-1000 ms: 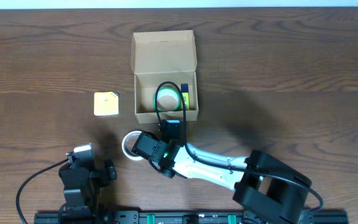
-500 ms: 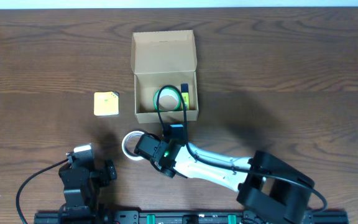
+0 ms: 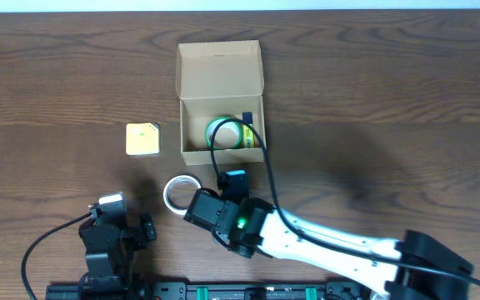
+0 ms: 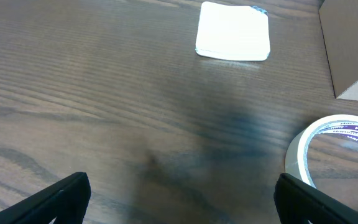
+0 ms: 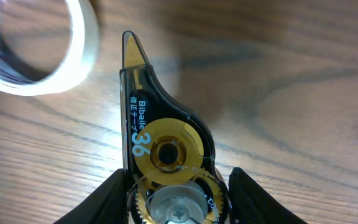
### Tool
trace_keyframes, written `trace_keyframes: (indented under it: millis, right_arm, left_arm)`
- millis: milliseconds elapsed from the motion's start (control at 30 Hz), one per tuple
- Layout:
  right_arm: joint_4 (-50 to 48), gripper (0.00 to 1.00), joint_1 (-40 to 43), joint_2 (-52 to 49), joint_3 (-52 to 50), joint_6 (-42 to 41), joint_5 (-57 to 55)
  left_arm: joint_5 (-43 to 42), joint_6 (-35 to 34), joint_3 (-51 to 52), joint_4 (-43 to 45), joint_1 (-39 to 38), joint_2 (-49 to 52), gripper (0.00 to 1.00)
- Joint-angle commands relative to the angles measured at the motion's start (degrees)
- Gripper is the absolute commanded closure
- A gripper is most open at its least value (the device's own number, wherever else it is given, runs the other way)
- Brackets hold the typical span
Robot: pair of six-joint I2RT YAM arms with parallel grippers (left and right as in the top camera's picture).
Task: Pack container
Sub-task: 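Lower the right gripper onto the correction tape dispenser and grasp it, then carry the correction tape into the box and open the right gripper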
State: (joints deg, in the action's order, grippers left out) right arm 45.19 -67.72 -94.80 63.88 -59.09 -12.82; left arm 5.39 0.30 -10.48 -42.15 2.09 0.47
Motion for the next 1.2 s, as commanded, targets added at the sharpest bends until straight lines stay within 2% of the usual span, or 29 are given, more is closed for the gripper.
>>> trace_keyframes:
  millis: [0,67,200,400,633,867,1033,1167]
  right_arm:
    - [0.0,0.68,-0.6,3.7,0.0,2.3,-5.8]
    - [0.0,0.69,0.0,5.7,2.3,6.3,-12.0]
    - [-2.8,0.71,4.0,5.7,6.6,14.9,-16.6]
    - [-18.2,0.75,16.6,4.0,7.6,26.3,-13.4]
    - [-24.9,0.73,19.6,-5.3,7.7,29.6,-11.8]
    - [-23.0,0.71,19.8,-10.4,7.7,29.1,-11.8]
    - [-22.4,0.66,19.8,-10.4,7.7,29.1,-11.8]
    - [-22.3,0.55,19.8,-10.4,7.7,29.1,-11.8]
  left_arm:
    - [0.8,0.8,1.0,-0.9,-0.2,-0.3,0.05]
    - [0.8,0.8,1.0,-0.9,-0.2,-0.3,0.05]
    - [0.8,0.8,1.0,-0.9,-0.2,-0.3,0.05]
    - [0.8,0.8,1.0,-0.9,-0.2,-0.3,0.05]
    - [0.8,0.8,1.0,-0.9,-0.2,-0.3,0.05]
    - [0.8,0.8,1.0,-0.9,-0.2,-0.3,0.05]
    - [0.8,0.8,1.0,-0.9,-0.2,-0.3,0.05]
    - [0.8,0.8,1.0,-0.9,-0.2,-0.3,0.05]
